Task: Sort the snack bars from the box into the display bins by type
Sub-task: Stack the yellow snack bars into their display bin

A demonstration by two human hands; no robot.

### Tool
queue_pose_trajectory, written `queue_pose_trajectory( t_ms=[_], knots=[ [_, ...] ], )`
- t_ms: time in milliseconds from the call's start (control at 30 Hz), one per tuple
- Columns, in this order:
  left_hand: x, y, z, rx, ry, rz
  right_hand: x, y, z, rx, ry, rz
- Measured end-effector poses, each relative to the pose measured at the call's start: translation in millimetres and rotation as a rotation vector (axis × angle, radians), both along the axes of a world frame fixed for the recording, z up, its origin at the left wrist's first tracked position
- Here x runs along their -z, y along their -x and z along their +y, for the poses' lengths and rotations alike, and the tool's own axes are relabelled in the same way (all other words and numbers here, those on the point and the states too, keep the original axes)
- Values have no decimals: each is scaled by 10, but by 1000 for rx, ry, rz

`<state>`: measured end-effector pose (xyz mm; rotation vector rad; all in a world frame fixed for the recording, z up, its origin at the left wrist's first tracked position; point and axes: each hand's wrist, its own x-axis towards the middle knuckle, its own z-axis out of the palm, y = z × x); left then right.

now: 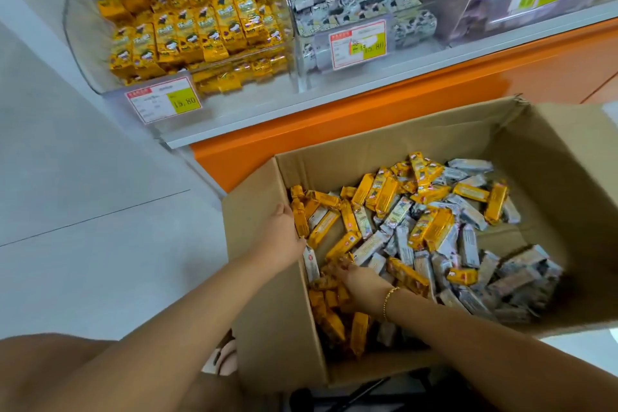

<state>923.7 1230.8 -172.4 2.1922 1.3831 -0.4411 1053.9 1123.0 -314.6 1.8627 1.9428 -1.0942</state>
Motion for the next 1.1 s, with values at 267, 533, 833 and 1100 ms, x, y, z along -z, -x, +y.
queue_pose_trajectory(
  t_ms=[267, 533, 833, 1100],
  knots=[
    [-199, 4, 86, -278, 238, -156, -1093, -683, 220, 727, -137, 487],
    [-1148, -245, 221, -727, 858, -1220, -2355, -346, 494, 862, -896, 773],
    [-2079, 44, 1099, -657, 663, -1470, -3145, -136, 1359, 353, -1101, 704],
    [-2139, 213, 2046, -643, 405, -1194, -3197, -405, 2141, 168, -1406, 176]
  ],
)
